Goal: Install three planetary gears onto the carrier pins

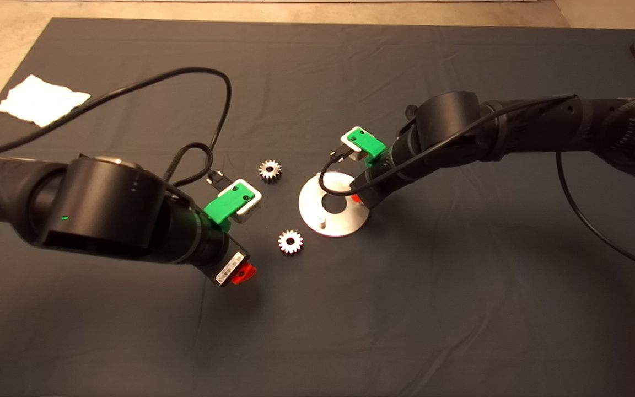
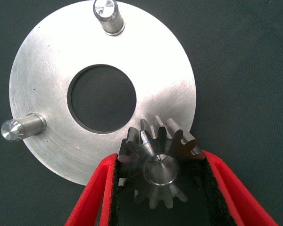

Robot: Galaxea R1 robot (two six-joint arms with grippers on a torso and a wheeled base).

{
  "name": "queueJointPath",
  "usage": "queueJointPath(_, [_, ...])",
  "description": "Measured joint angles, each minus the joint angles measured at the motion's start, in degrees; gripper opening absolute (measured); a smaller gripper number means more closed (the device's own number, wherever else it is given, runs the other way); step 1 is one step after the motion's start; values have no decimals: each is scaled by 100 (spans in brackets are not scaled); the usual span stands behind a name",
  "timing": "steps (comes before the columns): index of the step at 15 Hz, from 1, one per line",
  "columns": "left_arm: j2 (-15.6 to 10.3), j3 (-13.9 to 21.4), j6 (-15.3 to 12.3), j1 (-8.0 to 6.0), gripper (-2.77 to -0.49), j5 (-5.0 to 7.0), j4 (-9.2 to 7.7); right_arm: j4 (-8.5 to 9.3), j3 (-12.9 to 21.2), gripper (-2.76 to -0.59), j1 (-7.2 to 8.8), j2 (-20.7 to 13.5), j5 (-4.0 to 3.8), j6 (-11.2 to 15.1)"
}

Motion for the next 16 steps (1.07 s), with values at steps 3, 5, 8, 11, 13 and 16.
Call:
queueJointPath(3, [-2, 0, 0, 0, -75, -2, -1, -77, 0, -236, -11, -2, -1, 0])
queueJointPath(5, [-2, 0, 0, 0, -75, -2, -1, -79, 0, -236, -11, -13, -8, 0])
queueJointPath(8, [-39, 0, 0, 0, -75, 0, -1, -106, 20, -236, -11, -40, -19, 0])
queueJointPath(11, [-49, 0, 0, 0, -75, -2, -1, -121, 83, -236, -12, -46, -122, -11])
queueJointPath(13, [-63, 0, 0, 0, -75, -2, -1, -121, 199, -236, -15, -88, -244, -11])
queueJointPath(16, [-63, 0, 0, 0, -75, -4, -1, -121, 367, -236, -34, -118, -317, -11])
